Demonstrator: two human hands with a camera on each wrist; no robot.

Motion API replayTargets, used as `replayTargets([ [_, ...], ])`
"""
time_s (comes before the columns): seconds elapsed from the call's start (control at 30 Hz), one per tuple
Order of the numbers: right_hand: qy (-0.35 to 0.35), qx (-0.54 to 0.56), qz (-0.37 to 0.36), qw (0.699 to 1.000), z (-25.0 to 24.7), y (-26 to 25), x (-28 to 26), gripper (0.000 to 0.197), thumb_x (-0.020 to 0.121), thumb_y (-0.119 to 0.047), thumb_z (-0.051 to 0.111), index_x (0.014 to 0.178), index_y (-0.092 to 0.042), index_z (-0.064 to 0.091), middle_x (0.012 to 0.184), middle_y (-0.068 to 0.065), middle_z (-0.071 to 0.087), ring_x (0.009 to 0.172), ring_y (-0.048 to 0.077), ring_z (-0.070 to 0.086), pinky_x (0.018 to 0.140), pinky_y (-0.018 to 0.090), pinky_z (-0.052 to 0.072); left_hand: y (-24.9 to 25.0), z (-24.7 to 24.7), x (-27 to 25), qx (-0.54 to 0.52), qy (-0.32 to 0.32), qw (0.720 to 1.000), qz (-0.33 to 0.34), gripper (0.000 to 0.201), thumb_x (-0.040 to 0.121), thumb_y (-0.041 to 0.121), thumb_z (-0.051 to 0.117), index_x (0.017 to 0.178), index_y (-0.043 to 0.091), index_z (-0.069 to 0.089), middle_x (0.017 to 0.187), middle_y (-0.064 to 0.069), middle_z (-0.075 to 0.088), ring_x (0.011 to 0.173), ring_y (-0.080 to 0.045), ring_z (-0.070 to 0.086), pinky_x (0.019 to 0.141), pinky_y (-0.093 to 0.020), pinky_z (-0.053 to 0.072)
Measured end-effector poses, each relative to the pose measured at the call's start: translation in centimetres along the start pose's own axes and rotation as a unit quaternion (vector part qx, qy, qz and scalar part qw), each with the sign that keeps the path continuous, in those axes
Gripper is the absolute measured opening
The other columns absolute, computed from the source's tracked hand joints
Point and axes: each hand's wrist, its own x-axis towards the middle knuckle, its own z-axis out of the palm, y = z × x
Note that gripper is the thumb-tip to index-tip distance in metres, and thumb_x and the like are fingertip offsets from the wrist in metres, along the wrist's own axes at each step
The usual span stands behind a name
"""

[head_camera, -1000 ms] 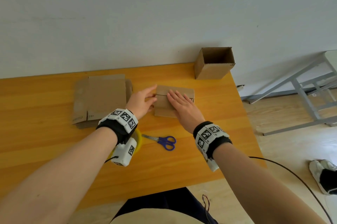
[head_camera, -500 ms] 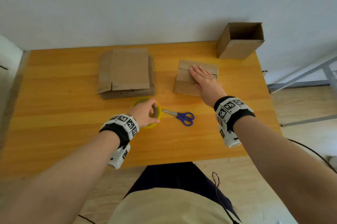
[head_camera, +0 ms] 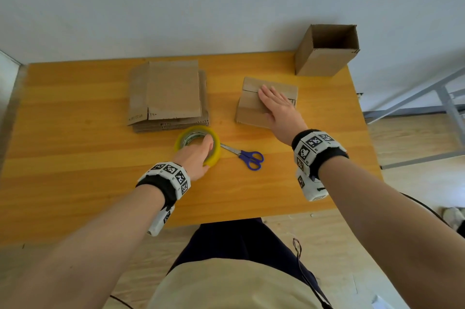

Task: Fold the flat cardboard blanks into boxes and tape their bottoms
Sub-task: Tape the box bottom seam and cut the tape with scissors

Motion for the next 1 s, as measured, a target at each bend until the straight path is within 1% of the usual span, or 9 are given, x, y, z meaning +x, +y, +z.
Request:
replayTargets([
  [0.13, -0.015, 0.012, 0.0, 1.0, -0.7, -0.2, 0.0, 0.061, 0.095, 0.0, 0.039, 0.151, -0.015, 0.018, 0.159, 0.0, 0.012, 0.147, 0.016, 0.006, 0.119, 0.027, -0.001, 0.9, -2.2, 0.2, -0.049, 0.03, 0.998, -0.001, 0.049, 0.083, 0.022, 0.065, 0.114, 0.023, 0.027, 0.1, -0.007, 0.066, 0.08, -0.024, 0.065, 0.068, -0.044, 0.055],
  [0.27, -0.024, 0.027, -0.008, 0.999, -1.1, -0.1, 0.1, 0.062, 0.095, 0.004, 0.038, 0.15, -0.015, 0.02, 0.159, 0.0, 0.013, 0.147, 0.016, 0.006, 0.116, 0.023, -0.002, 1.7, -4.9, 0.2, -0.164, 0.059, 0.985, -0.018, 0.048, 0.081, 0.021, 0.07, 0.114, 0.018, 0.034, 0.113, -0.007, 0.063, 0.092, -0.021, 0.062, 0.077, -0.036, 0.053],
  [0.37, -0.023, 0.039, -0.005, 0.999, -1.0, 0.0, 0.3, 0.063, 0.094, 0.005, 0.039, 0.15, -0.016, 0.02, 0.159, -0.001, 0.014, 0.147, 0.016, 0.007, 0.116, 0.024, -0.002, 2.2, -7.3, 0.4, -0.234, 0.079, 0.969, -0.003, 0.051, 0.08, 0.018, 0.071, 0.119, 0.019, 0.039, 0.112, -0.008, 0.063, 0.093, -0.022, 0.062, 0.08, -0.039, 0.054],
  [0.53, -0.032, 0.051, 0.0, 0.998, -1.5, 0.0, 0.5, 0.064, 0.093, 0.006, 0.039, 0.15, -0.017, 0.022, 0.159, -0.003, 0.013, 0.147, 0.016, 0.007, 0.112, 0.018, -0.004, 3.4, -11.2, 1.4, -0.258, 0.097, 0.96, 0.049, 0.042, 0.081, 0.014, 0.069, 0.12, 0.022, 0.056, 0.109, -0.007, 0.066, 0.099, -0.019, 0.063, 0.083, -0.03, 0.051],
  [0.7, -0.056, 0.071, 0.013, 0.996, -2.2, -0.2, 0.8, 0.063, 0.093, 0.004, 0.039, 0.15, -0.018, 0.024, 0.159, -0.004, 0.015, 0.147, 0.015, 0.009, 0.116, 0.027, 0.005, 4.9, -14.0, 2.8, -0.258, 0.116, 0.956, 0.076, 0.038, 0.083, 0.007, 0.066, 0.119, 0.014, 0.062, 0.111, -0.003, 0.065, 0.103, -0.011, 0.059, 0.079, -0.016, 0.041],
  [0.8, -0.071, 0.088, 0.03, 0.993, -3.1, -0.5, 0.9, 0.057, 0.096, -0.001, 0.039, 0.149, -0.018, 0.027, 0.158, -0.004, 0.018, 0.146, 0.016, 0.011, 0.116, 0.029, 0.009, 5.7, -15.1, 3.7, -0.265, 0.118, 0.953, 0.085, 0.035, 0.083, 0.006, 0.067, 0.117, 0.011, 0.064, 0.113, -0.006, 0.066, 0.104, -0.013, 0.06, 0.082, -0.017, 0.044],
  [0.87, -0.072, 0.118, 0.051, 0.989, -3.8, -1.0, 1.0, 0.051, 0.098, -0.01, 0.041, 0.148, -0.018, 0.03, 0.155, 0.002, 0.027, 0.144, 0.02, 0.022, 0.116, 0.033, 0.017, 6.1, -15.7, 4.4, -0.271, 0.122, 0.951, 0.085, 0.032, 0.082, 0.007, 0.068, 0.114, 0.011, 0.065, 0.113, -0.006, 0.066, 0.105, -0.015, 0.061, 0.083, -0.017, 0.045],
  [0.93, -0.06, 0.161, 0.072, 0.982, -4.2, -1.3, 1.3, 0.046, 0.1, -0.018, 0.041, 0.146, -0.02, 0.035, 0.144, 0.008, 0.045, 0.133, 0.027, 0.041, 0.109, 0.036, 0.032, 6.6, -16.1, 5.0, -0.271, 0.127, 0.95, 0.087, 0.029, 0.082, 0.007, 0.068, 0.111, 0.011, 0.066, 0.112, -0.004, 0.067, 0.103, -0.014, 0.062, 0.083, -0.016, 0.044],
  [1.0, -0.047, 0.199, 0.087, 0.975, -4.6, -1.4, 1.7, 0.046, 0.1, -0.023, 0.04, 0.146, -0.024, 0.034, 0.14, 0.01, 0.05, 0.127, 0.028, 0.047, 0.104, 0.035, 0.037, 7.0, -16.5, 5.5, -0.264, 0.128, 0.952, 0.089, 0.026, 0.082, 0.007, 0.068, 0.108, 0.012, 0.067, 0.106, -0.003, 0.068, 0.098, -0.012, 0.063, 0.08, -0.014, 0.043],
])
